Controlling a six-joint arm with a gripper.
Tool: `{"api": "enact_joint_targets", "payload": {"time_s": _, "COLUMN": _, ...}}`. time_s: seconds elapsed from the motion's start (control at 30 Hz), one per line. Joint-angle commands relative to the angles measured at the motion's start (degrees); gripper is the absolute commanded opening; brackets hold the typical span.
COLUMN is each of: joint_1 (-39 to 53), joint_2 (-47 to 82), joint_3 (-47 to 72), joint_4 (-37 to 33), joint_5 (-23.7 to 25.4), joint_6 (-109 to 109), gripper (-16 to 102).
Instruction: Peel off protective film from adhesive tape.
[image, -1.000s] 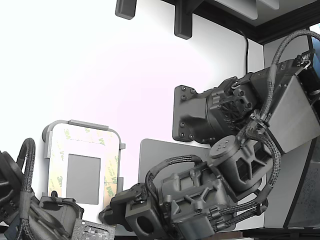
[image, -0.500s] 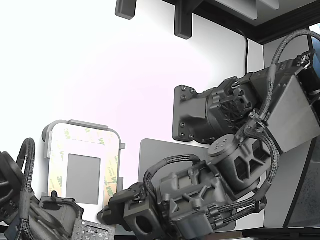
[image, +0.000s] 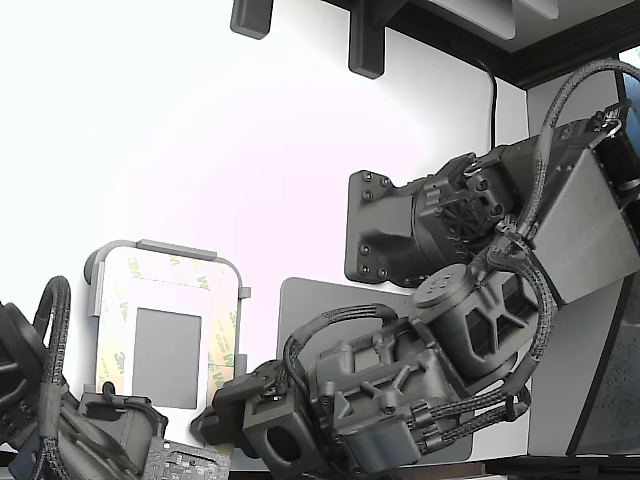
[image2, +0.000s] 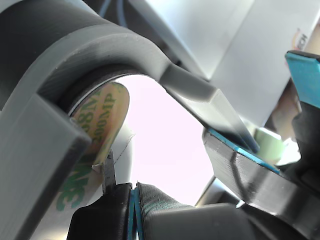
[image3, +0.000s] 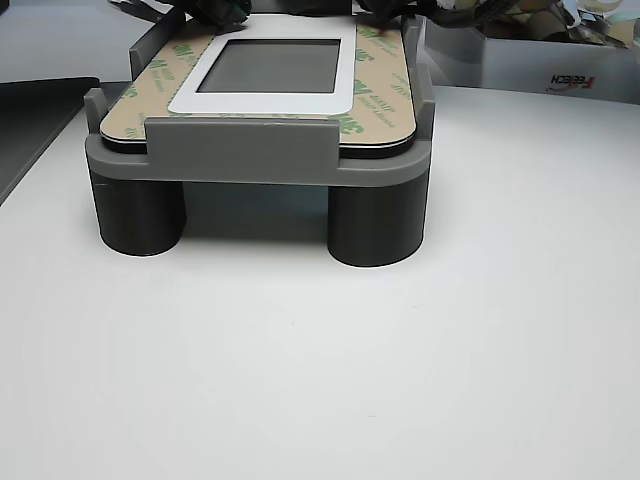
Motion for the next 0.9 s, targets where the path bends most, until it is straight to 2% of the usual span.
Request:
{"api": "enact_joint_targets", "payload": {"time_s": 0.0, "joint_1": -1.14, "joint_2": 0.88, "joint_3": -1.41, "joint_4": 0.44, "joint_5": -0.09, "joint_6": -0.18, "gripper": -10}}
{"api": "enact_joint_targets", "payload": {"time_s": 0.63, "joint_1": -2.46, "joint_2": 2.02, "joint_3": -1.32, "joint_4": 1.14, "joint_5": -0.79, "joint_6": -1.58, "gripper": -10}}
{"api": "enact_joint_targets", "payload": {"time_s": 0.83, "joint_1": -3.52, "joint_2": 4.39, "joint_3": -5.36, "joint_4": 8.79, "joint_5": -0.35, "joint_6": -2.02, "gripper": -9}}
{"api": "enact_joint_targets", "payload": {"time_s": 0.87, "joint_1": -3.69, "joint_2": 5.01, "joint_3": -6.15, "joint_4": 10.72, "joint_5": -0.09, "joint_6": -1.76, "gripper": -2}}
